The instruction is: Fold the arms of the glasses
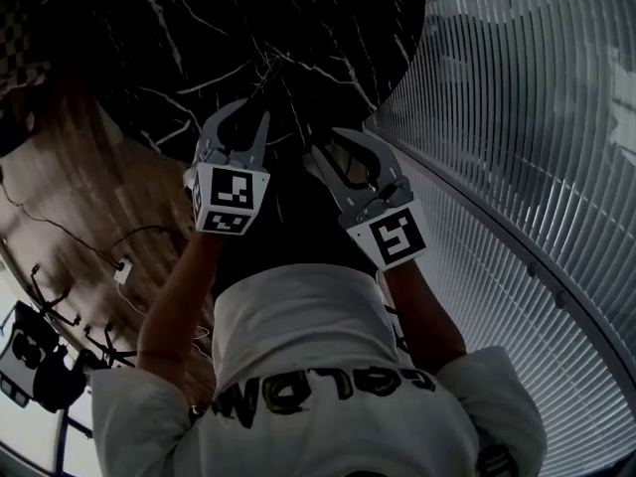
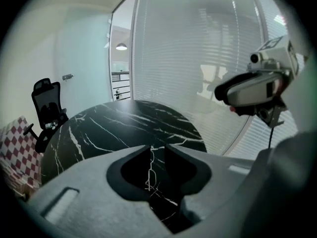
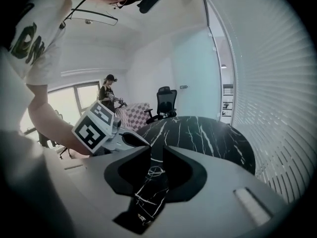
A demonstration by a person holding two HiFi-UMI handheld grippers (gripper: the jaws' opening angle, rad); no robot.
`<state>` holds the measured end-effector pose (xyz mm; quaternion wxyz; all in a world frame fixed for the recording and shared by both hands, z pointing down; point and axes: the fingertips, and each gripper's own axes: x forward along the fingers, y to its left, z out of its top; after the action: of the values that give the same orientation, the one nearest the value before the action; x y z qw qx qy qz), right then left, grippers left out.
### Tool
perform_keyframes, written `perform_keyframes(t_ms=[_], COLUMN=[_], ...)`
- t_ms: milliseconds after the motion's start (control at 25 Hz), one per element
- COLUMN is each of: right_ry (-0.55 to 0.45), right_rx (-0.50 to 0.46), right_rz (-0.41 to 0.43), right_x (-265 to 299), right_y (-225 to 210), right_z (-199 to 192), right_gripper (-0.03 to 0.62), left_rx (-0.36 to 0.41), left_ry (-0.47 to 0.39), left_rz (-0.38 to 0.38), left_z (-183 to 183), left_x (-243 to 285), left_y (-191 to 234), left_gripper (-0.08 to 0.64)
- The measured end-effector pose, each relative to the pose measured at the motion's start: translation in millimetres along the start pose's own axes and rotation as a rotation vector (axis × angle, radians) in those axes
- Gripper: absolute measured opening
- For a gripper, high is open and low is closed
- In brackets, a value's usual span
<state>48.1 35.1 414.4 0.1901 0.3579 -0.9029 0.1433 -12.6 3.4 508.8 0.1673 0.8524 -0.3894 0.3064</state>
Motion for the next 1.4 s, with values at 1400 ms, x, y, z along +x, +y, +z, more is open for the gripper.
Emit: perform_keyframes(t_ms=[1400], right_ry=[-0.311], right_rx=[0.021], right_rz=[-0.011], right_x=[-82.7], right_y=[28.2], right_z=[202.0], right_gripper=[0.003], left_rx=[-0.243], left_ry=[-0.489], left_rz=[-0.124], left_z=[213.9], left_x=[-189.9], left_y=[-37.7], left_gripper=[0.002])
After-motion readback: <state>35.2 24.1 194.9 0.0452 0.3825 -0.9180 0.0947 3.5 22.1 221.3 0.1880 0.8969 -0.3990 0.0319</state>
